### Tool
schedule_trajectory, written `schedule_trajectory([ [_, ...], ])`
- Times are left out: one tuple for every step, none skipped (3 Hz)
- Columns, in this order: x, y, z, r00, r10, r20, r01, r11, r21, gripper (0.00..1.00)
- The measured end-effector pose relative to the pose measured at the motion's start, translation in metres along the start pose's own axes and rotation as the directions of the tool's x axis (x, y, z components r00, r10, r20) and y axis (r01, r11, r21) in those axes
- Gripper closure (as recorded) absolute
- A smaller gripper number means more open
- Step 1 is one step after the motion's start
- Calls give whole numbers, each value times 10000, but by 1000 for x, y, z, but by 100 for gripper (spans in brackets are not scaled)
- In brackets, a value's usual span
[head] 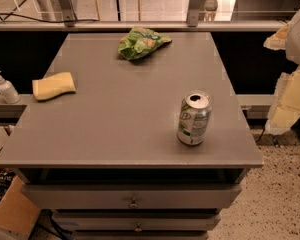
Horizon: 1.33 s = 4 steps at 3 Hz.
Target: Knock 7up can over
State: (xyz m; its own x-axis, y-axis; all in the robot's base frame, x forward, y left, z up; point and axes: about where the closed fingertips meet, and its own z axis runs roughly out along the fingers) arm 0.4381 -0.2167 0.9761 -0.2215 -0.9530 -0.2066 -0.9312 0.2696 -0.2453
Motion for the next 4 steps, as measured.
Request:
schedule_trajectory([
  [0,0,0,10000,-3,82,2,9999,110,0],
  [9,8,22,9981,238,561,-232,9997,-121,0],
  [8,20,62,9849,804,1531,-695,9948,-748,0],
  [3,28,89,9659,1238,2275,-967,9872,-1266,0],
])
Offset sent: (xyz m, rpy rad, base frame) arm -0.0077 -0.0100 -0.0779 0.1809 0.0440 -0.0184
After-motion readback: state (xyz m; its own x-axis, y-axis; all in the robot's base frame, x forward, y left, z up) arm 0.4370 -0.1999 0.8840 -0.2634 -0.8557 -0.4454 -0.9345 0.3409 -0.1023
